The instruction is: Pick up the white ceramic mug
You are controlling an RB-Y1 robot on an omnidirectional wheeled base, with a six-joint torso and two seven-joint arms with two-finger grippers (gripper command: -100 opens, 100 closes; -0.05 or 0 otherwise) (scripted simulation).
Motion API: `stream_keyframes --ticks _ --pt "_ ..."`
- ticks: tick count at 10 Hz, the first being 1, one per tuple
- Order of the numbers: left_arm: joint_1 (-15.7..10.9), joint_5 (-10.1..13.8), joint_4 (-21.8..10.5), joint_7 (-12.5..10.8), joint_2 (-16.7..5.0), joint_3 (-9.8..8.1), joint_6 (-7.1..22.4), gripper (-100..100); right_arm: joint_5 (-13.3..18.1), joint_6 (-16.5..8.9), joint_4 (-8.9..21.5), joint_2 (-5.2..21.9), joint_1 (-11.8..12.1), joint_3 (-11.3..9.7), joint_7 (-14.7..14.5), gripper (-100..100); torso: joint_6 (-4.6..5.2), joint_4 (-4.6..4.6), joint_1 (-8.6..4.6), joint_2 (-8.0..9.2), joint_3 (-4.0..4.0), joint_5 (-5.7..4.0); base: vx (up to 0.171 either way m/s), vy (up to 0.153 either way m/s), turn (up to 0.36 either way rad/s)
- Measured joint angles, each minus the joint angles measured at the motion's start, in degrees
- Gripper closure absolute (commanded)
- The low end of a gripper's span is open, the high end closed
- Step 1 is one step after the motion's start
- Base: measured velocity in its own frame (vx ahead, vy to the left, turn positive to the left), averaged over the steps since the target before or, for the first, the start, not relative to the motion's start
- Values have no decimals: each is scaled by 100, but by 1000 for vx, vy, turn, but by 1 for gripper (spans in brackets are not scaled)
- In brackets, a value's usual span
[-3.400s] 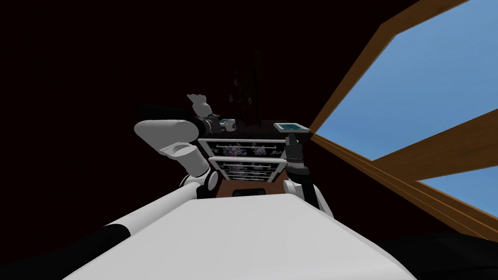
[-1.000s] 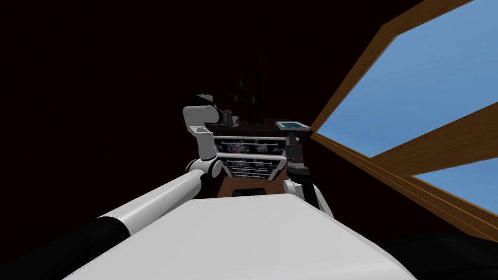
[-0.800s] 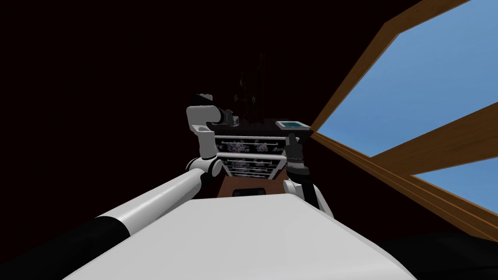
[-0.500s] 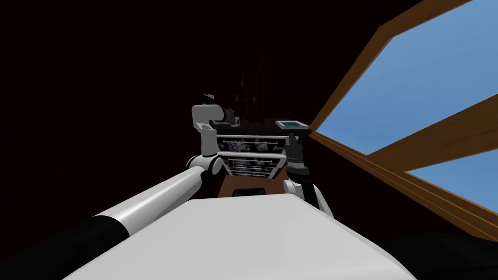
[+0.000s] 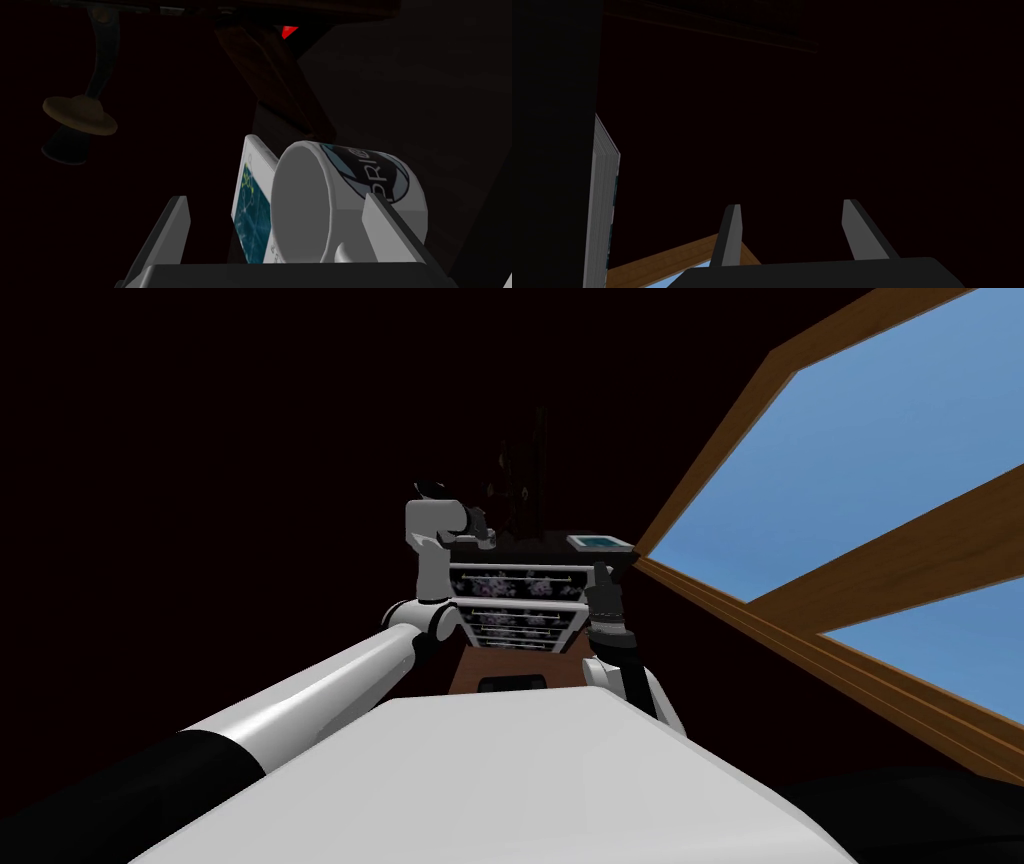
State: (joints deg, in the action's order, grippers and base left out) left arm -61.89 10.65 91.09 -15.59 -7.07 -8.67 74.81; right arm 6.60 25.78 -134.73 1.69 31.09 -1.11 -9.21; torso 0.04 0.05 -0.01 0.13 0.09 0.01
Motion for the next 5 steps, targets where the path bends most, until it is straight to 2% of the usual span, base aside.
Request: stream_keyframes --ticks 1,2,3,5 --pt "-64 -1 -223 -10 -10 -5 -48 -100 0 0 0 0 0 0 0 0 0 -2 -3 -9 -5 -1 7 -3 -1" --pt "23 -5 -318 -4 9 9 -70 -100 0 0 0 0 0 0 0 0 -1 -5 -2 -14 -9 0 -78 34 3" --pt "-92 -20 -471 -35 -16 68 -213 -100 0 0 0 0 0 0 0 0 0 1 8 8 4 1 -100 42 -9" --pt "-337 -51 -725 -107 -28 121 -508 -100 0 0 0 0 0 0 0 0 -1 4 7 12 8 2 -31 17 -1"
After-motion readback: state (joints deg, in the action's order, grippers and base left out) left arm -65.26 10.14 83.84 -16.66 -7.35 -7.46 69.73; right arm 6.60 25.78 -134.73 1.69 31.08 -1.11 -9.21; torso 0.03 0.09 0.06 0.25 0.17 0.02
